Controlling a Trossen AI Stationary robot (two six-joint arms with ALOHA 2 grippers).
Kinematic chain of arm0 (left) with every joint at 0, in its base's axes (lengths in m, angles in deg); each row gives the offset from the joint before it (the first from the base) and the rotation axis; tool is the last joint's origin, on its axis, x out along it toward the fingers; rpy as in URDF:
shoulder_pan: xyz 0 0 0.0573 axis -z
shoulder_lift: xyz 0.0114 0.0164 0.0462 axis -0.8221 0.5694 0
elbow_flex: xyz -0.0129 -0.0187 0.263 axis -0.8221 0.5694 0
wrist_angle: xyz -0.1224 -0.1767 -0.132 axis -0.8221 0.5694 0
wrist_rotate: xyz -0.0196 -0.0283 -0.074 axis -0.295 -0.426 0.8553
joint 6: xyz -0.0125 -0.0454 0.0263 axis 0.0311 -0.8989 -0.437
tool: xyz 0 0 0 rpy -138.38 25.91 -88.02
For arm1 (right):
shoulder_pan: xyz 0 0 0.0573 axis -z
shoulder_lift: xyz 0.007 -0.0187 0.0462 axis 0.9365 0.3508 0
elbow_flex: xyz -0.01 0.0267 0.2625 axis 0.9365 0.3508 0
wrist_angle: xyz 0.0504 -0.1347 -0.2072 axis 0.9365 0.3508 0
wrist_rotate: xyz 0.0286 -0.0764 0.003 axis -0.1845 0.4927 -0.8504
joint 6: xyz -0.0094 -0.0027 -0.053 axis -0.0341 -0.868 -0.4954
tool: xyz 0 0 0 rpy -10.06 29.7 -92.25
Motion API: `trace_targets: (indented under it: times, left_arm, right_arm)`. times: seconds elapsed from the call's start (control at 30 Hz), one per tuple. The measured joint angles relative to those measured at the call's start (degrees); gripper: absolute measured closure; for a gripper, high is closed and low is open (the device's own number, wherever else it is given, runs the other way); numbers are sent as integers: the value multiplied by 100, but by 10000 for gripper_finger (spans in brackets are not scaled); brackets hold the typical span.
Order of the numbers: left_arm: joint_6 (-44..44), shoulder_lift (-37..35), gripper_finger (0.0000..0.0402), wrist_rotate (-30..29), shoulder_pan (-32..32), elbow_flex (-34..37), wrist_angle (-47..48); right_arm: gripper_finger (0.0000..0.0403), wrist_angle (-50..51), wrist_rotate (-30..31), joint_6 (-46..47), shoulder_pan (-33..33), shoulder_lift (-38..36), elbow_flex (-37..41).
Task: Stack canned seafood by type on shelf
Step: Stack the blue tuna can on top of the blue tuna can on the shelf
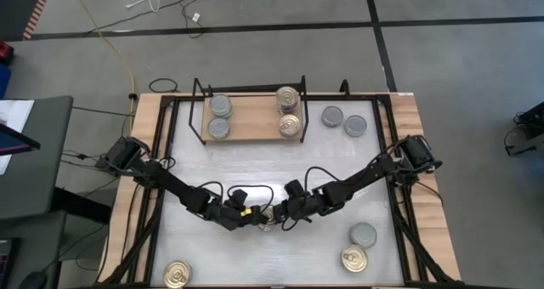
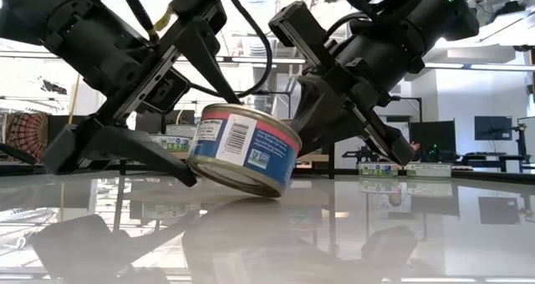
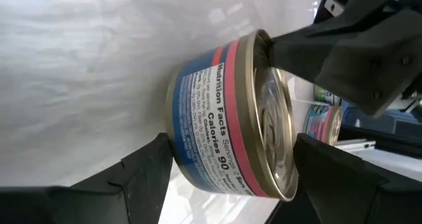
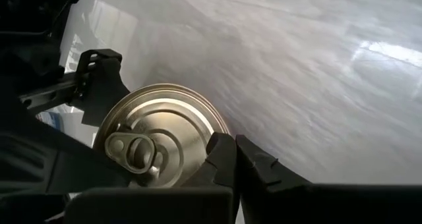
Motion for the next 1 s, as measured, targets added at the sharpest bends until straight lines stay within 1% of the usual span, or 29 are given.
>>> trace_targets:
  times: [0.17,0.3,0.47,0.67,0.8,1.0]
  left_arm:
    - [-97,0,104,-263,0,0,21]
    - [-140,2,104,-527,-35,0,57]
    - [-236,2,104,-692,-113,0,59]
    - [-167,2,104,-669,-266,0,-3]
    - [156,11,104,-389,-328,10,-371]
    - [251,11,104,-367,-344,9,-451]
  right_arm:
    - [376,-8,30,-53,-7,0,2]
    - [376,-3,268,-81,-74,4,4]
    - [376,18,933,-99,-263,13,9]
    - [376,7,1840,-335,-455,16,9]
    - [376,157,1908,-337,-466,20,9]
    - [376,322,1906,-207,-466,20,9]
